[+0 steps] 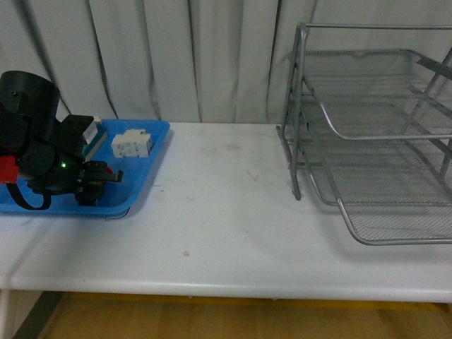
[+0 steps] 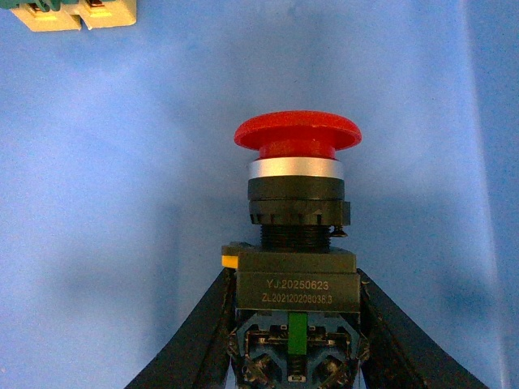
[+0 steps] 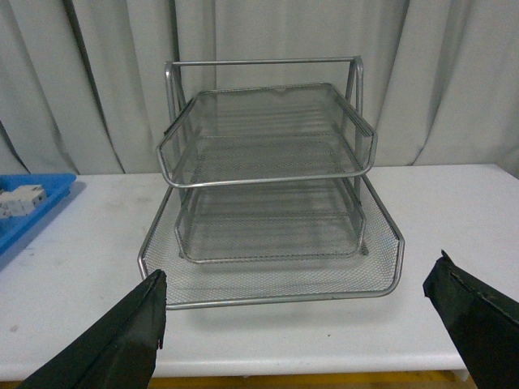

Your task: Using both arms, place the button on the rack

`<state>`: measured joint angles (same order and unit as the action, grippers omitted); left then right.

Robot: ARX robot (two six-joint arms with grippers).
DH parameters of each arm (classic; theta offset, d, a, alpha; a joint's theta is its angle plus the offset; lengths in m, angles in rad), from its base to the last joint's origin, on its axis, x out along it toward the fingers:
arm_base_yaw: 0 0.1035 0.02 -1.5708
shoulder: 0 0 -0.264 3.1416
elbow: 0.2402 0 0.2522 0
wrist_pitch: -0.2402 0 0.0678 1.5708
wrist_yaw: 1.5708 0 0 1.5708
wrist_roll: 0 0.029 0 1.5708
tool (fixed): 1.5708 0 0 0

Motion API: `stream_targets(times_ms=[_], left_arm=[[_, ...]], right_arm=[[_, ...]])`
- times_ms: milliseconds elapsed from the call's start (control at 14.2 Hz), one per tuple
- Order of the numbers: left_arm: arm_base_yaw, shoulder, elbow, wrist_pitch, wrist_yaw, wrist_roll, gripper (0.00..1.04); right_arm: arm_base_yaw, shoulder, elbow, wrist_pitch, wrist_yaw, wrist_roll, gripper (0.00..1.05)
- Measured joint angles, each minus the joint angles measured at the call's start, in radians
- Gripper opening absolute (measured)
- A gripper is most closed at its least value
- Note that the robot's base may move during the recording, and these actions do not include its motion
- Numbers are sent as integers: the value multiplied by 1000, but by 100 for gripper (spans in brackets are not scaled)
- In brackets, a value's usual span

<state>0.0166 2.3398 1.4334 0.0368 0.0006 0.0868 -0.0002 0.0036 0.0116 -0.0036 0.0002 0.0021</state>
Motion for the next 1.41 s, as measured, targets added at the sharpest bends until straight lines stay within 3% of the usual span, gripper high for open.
stream_targets(times_ms=[282, 705, 917, 1411], left_arm=[[6, -356, -214, 50, 77, -61, 36], [-60, -899, -695, 68, 54, -80, 36], [-104, -989, -763, 95, 28, -103, 36], [-95, -998, -844, 144, 31, -170, 36]], right_arm=[[0, 0, 0, 0, 0, 0, 98], [0, 0, 0, 0, 0, 0, 98], [0, 0, 0, 0, 0, 0, 98], [0, 0, 0, 1, -1, 0, 98]])
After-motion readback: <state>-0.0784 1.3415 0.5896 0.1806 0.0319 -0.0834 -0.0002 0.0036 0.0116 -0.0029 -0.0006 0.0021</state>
